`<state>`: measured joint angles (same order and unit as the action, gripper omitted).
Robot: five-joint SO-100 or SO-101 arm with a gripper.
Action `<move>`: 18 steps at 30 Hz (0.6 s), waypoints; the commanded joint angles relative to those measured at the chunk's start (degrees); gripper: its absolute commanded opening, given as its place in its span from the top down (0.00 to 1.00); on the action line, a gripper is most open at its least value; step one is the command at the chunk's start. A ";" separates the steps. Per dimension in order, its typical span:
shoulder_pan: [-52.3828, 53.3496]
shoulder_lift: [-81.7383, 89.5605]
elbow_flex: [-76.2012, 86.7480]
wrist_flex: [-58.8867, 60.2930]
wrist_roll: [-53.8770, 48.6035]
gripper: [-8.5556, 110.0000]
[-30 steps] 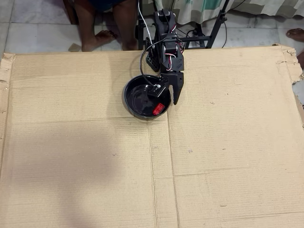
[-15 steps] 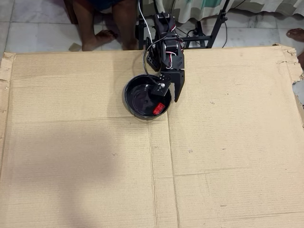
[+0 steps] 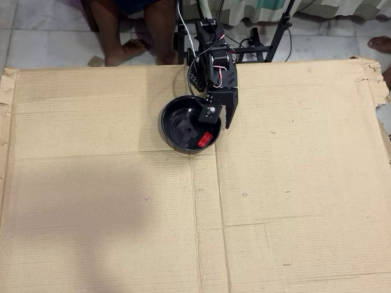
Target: Grasp a lego block and put it in the bin.
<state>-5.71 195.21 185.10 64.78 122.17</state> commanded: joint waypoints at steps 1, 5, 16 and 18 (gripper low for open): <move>-0.18 0.97 0.79 0.26 -0.26 0.74; -0.18 0.97 0.79 0.26 -0.26 0.74; -0.18 0.97 0.79 -0.62 -0.35 0.74; -0.18 0.97 0.79 -0.70 -0.97 0.74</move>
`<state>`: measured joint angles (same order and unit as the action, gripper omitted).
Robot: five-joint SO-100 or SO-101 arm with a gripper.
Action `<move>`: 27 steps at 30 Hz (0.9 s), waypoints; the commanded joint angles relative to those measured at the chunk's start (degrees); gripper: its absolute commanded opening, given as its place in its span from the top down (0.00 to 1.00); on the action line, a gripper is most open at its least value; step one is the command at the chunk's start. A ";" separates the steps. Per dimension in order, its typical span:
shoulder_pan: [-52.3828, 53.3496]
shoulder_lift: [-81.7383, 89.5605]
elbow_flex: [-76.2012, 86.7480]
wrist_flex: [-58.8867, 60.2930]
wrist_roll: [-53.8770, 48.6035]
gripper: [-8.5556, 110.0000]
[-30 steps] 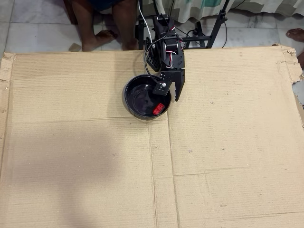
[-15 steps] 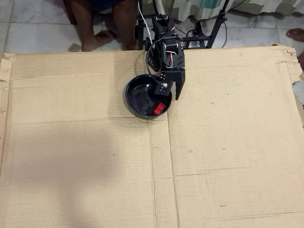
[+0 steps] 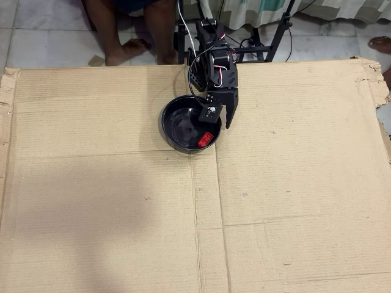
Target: Grasp a lego block and put it in the bin.
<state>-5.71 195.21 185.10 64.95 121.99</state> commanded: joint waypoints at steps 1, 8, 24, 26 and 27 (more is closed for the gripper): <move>-0.18 0.97 0.79 -1.41 -1.32 0.74; -0.18 0.97 0.79 -5.62 -1.14 0.74; -4.39 1.05 0.79 -15.73 -8.53 0.74; -5.54 1.05 0.79 -17.49 -8.61 0.74; -5.98 1.05 0.79 -18.37 -8.70 0.74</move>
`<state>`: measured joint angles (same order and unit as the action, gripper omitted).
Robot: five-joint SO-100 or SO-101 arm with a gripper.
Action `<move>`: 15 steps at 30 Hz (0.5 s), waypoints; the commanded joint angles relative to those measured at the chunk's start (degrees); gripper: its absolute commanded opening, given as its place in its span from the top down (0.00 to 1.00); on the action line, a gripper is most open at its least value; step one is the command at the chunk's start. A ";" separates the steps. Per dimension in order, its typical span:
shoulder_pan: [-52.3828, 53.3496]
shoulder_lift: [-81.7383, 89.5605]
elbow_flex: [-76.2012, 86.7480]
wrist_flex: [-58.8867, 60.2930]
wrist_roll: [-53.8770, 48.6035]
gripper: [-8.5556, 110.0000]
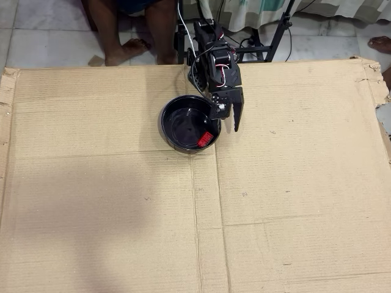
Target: Grasp a lego block and put it in the bin.
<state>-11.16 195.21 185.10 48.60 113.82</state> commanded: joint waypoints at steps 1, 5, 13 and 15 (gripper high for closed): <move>-0.88 1.05 0.79 -2.99 -1.14 0.74; -1.67 1.05 0.79 -6.42 -6.68 0.74; -1.67 1.05 0.79 -12.04 -28.21 0.74; -1.67 1.05 0.79 -13.01 -35.07 0.74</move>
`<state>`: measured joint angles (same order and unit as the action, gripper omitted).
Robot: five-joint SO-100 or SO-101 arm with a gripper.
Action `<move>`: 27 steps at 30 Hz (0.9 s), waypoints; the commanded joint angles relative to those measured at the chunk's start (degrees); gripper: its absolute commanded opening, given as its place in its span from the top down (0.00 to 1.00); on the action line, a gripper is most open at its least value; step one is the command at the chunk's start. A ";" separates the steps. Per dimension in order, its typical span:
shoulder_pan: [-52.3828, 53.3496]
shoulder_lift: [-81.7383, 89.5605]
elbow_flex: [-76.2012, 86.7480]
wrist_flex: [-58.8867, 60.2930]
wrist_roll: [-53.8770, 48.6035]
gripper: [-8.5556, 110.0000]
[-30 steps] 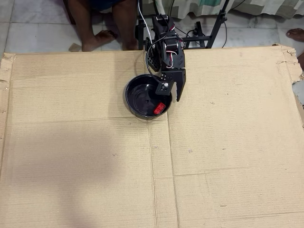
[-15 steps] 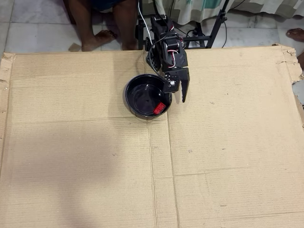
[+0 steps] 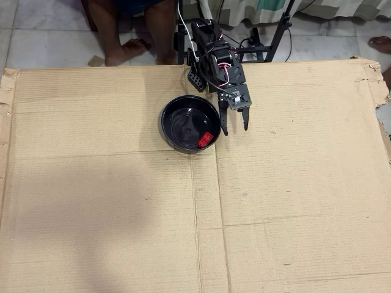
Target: Grasp a lego block and put it in the bin.
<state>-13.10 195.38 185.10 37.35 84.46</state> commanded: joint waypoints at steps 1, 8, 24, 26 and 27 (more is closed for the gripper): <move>0.26 0.88 0.79 -1.85 -8.53 0.74; 0.26 0.88 0.79 -0.97 -25.66 0.74; 6.50 0.88 0.79 12.22 -63.72 0.74; 6.68 0.88 0.79 15.73 -65.21 0.74; 6.68 0.88 0.79 17.49 -65.74 0.74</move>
<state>-6.77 195.38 185.10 52.21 19.78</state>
